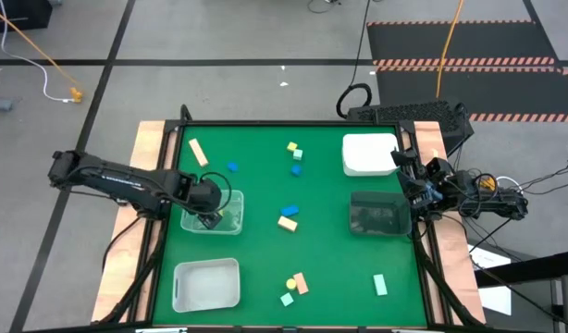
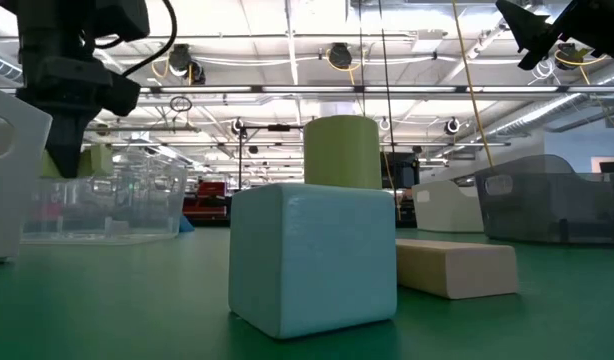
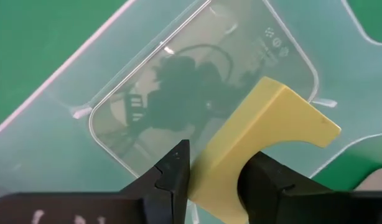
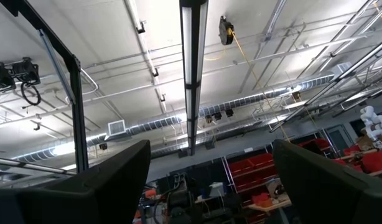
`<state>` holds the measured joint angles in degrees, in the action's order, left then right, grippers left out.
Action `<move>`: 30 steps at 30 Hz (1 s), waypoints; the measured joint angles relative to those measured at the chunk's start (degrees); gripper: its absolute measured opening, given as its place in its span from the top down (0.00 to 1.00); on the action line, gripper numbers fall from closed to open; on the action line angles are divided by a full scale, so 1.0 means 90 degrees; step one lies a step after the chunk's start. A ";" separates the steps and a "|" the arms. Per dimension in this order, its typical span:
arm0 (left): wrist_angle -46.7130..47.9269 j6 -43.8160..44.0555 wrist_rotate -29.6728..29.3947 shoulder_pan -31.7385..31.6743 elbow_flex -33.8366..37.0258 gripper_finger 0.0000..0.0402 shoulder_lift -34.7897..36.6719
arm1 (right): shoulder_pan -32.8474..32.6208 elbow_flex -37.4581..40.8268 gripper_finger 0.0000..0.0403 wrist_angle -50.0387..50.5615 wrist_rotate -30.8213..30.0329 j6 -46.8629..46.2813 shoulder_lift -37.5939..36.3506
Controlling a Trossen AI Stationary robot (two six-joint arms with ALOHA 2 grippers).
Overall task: Sort & place blocks by color
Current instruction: Put the green block into the transparent bin, then put the blue block into the white bin
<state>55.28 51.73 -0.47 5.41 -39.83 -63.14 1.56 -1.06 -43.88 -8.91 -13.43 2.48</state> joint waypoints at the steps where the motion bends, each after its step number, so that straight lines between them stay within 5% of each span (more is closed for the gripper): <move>1: -0.0015 -0.0024 0.0000 0.0000 0.0000 0.71 -0.0040 | 0.0000 0.0002 0.18 -0.0004 -0.0001 -0.0001 0.0000; 13: -0.0209 0.0151 0.0000 -0.0002 0.0000 0.70 -0.0081 | 0.0000 0.0002 0.18 -0.0005 0.0000 -0.0002 0.0001; 23: -0.0254 0.0132 0.0000 -0.0002 0.0000 0.53 -0.0072 | 0.0000 0.0000 0.18 -0.0002 0.0000 -0.0002 0.0002; 30: -0.0213 -0.0084 -0.0184 -0.0135 -0.0277 0.53 0.0335 | 0.0000 0.0001 0.18 -0.0005 0.0000 0.0000 0.0000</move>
<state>53.36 50.97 -2.12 4.20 -42.33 -60.13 1.56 -1.05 -43.92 -8.91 -13.43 2.48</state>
